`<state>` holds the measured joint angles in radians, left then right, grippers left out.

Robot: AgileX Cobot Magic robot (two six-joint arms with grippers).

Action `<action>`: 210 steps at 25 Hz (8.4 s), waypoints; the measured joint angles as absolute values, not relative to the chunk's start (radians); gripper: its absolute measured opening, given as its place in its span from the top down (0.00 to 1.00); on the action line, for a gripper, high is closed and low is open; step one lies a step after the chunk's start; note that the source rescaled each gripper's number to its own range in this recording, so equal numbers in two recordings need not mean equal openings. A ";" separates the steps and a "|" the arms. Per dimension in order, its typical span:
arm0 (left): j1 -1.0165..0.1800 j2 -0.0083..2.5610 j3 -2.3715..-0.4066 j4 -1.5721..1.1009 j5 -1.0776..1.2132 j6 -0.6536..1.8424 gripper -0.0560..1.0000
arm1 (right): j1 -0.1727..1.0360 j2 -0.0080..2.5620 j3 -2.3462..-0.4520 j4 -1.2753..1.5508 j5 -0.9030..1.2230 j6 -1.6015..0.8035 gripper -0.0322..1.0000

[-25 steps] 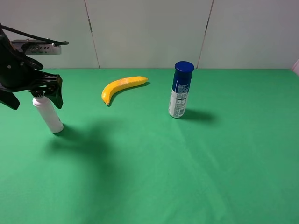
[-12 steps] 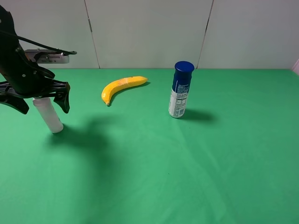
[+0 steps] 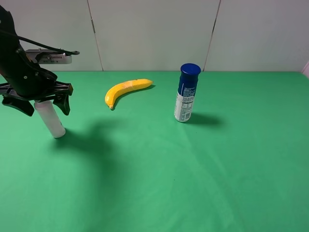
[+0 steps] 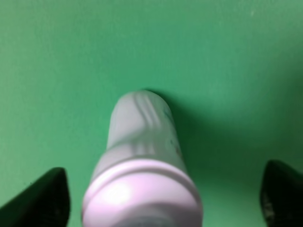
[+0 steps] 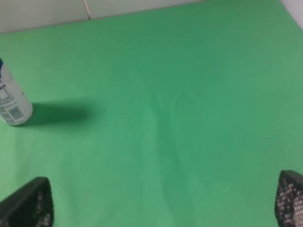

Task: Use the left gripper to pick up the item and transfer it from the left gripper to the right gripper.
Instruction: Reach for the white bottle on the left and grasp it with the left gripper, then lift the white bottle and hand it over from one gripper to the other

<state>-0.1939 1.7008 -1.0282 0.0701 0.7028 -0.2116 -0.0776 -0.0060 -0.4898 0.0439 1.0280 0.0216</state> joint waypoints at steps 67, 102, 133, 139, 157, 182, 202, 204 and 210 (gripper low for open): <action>-0.194 1.477 -1.155 -0.726 0.948 0.167 0.95 | -0.078 -0.006 -0.490 0.044 1.028 0.022 0.00; -0.427 1.708 -1.155 -1.251 0.895 0.530 0.95 | -0.068 0.312 -0.540 0.750 0.922 -0.285 0.00; -0.473 1.738 -1.156 -1.321 1.041 0.631 0.95 | 0.178 0.830 -0.705 0.865 0.737 -0.958 0.00; -0.473 1.738 -1.156 -1.321 1.051 0.653 0.95 | 0.178 0.875 -0.723 0.917 0.772 -1.008 0.00; -0.473 1.738 -1.156 -1.274 1.051 0.667 0.95 | 0.340 0.974 -0.723 0.842 0.704 -1.027 0.00; -0.473 1.738 -1.156 -1.266 1.044 0.668 0.95 | 0.515 1.163 -0.774 0.757 0.582 -0.988 0.00; -0.473 1.738 -1.156 -1.260 1.038 0.668 0.95 | 0.515 1.163 -0.774 0.757 0.623 -0.988 0.76; -0.473 1.738 -1.156 -1.260 1.038 0.668 0.95 | 0.515 1.163 -0.774 0.757 0.623 -0.988 0.76; -0.473 1.738 -1.156 -1.260 1.038 0.668 0.95 | 0.515 1.163 -0.774 0.757 0.624 -0.986 0.76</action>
<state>-0.4731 1.7380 -1.1561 -1.2597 1.0383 0.6676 0.5149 1.1630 -0.7739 0.7571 0.6244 -0.9858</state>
